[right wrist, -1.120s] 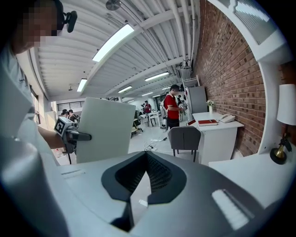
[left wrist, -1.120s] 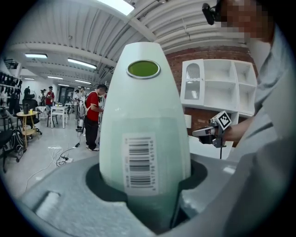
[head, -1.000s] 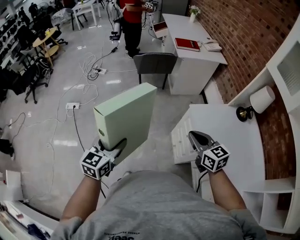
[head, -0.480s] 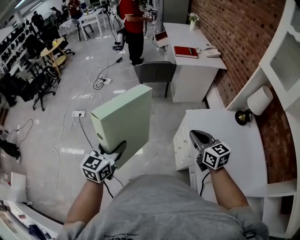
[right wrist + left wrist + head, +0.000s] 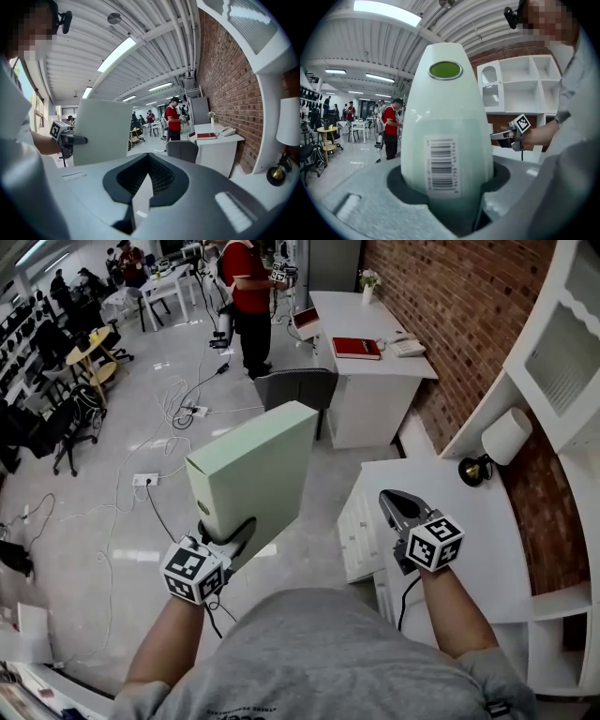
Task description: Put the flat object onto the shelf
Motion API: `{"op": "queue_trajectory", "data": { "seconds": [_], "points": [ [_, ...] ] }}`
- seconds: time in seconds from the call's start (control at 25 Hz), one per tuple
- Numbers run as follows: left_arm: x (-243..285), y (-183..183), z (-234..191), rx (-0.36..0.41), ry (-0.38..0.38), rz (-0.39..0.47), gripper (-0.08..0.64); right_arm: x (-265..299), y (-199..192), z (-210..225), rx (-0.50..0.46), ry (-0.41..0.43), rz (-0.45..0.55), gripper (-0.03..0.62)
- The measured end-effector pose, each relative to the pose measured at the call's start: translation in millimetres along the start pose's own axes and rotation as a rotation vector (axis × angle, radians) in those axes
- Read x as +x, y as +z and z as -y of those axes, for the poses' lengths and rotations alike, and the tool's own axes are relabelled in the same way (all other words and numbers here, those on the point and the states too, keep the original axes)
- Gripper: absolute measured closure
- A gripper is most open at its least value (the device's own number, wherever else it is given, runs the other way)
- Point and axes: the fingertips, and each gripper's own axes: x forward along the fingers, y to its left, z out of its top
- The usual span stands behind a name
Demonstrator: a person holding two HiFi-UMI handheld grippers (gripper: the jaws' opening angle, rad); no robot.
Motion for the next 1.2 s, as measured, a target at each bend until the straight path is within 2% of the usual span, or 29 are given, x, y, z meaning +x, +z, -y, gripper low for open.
{"op": "queue_trajectory", "data": {
  "seconds": [0.28, 0.48, 0.68, 0.88, 1.2],
  "points": [
    [47, 46, 31, 0.094, -0.149, 0.043, 0.282, -55, 25, 38, -0.004, -0.162, 0.048, 0.583],
    [89, 83, 76, 0.177, -0.287, 0.078, 0.282, -114, 41, 69, 0.006, -0.307, 0.072, 0.583],
    [140, 118, 142, 0.262, -0.435, 0.111, 0.282, -184, 48, 104, 0.032, -0.447, 0.109, 0.583],
    [161, 159, 207, 0.379, -0.577, 0.177, 0.284, -253, 48, 103, 0.051, -0.583, 0.14, 0.583],
    [184, 213, 352, 0.609, -0.808, 0.331, 0.284, -387, 26, 97, 0.095, -0.824, 0.205, 0.581]
  ]
}}
